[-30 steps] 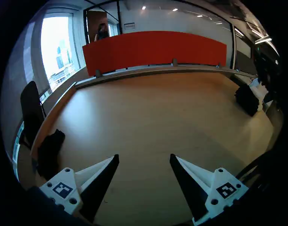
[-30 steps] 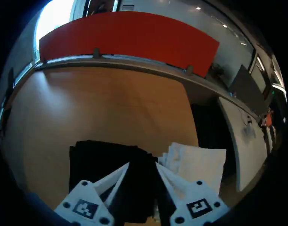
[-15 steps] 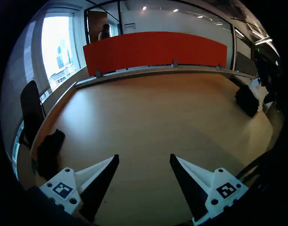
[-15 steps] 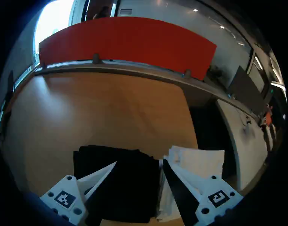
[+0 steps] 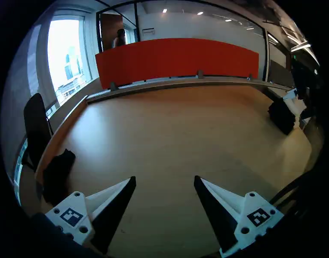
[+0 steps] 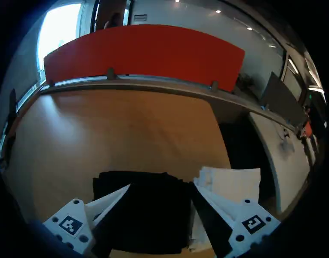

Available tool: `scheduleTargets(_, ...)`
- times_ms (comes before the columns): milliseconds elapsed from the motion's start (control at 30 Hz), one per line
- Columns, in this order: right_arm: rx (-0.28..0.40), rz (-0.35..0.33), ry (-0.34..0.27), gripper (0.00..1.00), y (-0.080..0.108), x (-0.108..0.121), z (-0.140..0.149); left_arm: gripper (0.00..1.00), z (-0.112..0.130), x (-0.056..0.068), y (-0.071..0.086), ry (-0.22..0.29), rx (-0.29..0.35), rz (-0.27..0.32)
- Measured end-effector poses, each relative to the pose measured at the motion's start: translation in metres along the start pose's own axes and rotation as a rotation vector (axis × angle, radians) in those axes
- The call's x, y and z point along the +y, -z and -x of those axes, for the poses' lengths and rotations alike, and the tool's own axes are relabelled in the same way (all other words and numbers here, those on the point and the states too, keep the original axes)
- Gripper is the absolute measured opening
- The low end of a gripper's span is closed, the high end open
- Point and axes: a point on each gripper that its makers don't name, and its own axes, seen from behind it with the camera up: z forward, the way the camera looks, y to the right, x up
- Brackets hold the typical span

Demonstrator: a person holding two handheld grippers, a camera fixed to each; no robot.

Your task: Fold towel

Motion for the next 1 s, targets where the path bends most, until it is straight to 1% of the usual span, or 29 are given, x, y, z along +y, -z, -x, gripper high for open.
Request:
scheduleTargets(267, 0.007, -0.016, 0.004, 0.97, -0.001, -0.012, -0.003, 1.0, 0.001, -0.003, 0.002, 0.002, 0.001, -0.003)
scheduleTargets(567, 0.0, -0.033, 0.014, 0.97, -0.01, -0.024, -0.001, 1.0, 0.0, -0.006, 0.003, 0.003, 0.0, -0.006)
scheduleTargets(767, -0.01, -0.038, 0.016, 0.97, -0.016, -0.027, 0.003, 1.0, 0.003, -0.008, 0.004, 0.005, -0.007, -0.011)
scheduleTargets(1000, -0.028, -0.034, 0.017, 0.97, -0.029, -0.026, 0.011, 1.0, 0.008, -0.01, 0.006, 0.003, -0.017, -0.019)
